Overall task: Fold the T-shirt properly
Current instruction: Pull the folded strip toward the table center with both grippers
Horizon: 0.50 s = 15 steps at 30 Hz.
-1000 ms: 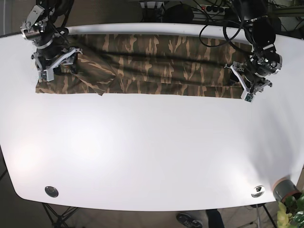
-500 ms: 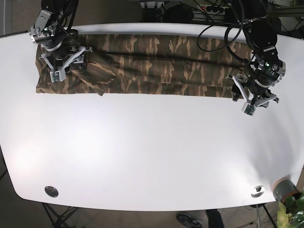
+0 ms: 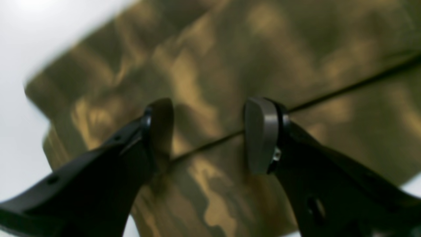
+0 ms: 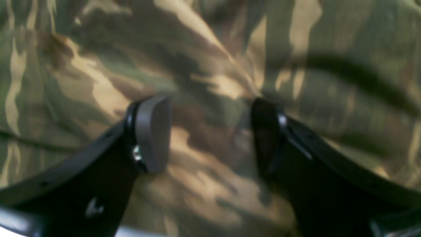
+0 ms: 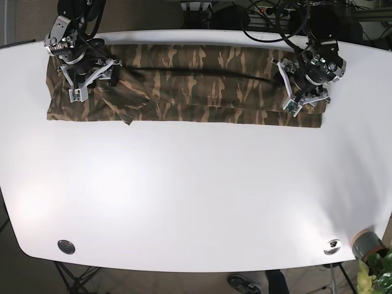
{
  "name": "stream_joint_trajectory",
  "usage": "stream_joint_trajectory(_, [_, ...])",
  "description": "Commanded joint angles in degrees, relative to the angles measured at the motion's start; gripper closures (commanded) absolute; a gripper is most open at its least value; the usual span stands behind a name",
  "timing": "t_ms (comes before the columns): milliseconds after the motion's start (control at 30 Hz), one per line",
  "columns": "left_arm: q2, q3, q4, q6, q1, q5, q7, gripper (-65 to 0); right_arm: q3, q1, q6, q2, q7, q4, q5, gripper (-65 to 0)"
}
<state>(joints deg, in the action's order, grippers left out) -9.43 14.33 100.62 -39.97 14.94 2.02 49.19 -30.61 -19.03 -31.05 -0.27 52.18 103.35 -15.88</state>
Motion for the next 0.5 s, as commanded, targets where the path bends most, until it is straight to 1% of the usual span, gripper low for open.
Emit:
stream_joint_trajectory(0, [-0.37,-0.13,-2.82,-0.03,-1.71,-0.4,-1.85,-31.8,0.15,0.87,0.06,0.58,0.52,-2.47,-0.16,-37.7])
stream_joint_trajectory(67, [-0.81,-0.13,-5.19,-0.03,-3.2,-0.57,-3.34,-31.8,0.06,3.16,0.15,1.64,0.52,-4.76,-0.16,-37.7])
stream_joint_trajectory(167, [-2.04,-0.39,-8.97,-0.03,-5.66,-0.57,-5.1,-31.8,0.06,6.59,0.15,2.34,0.43,-9.5,-0.16,-37.7])
stream_joint_trajectory(333, [-2.22,-0.04,-14.95,-0.03,-11.12,-0.57,-5.36,-31.8,0.06,12.92,0.23,4.8,-1.33,-16.71,-0.16,-37.7])
stream_joint_trajectory(400, [-3.36,0.05,-16.27,-0.03,-12.87,-0.57,-5.36,-31.8,0.06,15.99,0.32,6.12,-1.94,-20.49,-0.08,-37.7])
stream_joint_trajectory(433, [-3.71,0.05,-16.88,-0.03,-13.66,-0.48,-5.36,-31.8,0.06,17.66,0.59,6.65,-2.38,-22.87,-0.08,-37.7])
stream_joint_trajectory(467, [-3.98,0.05,-17.85,-0.03,-14.72,-0.48,-5.36,-31.8,0.06,19.77,1.64,7.61,-3.26,-25.94,-0.08,-37.7])
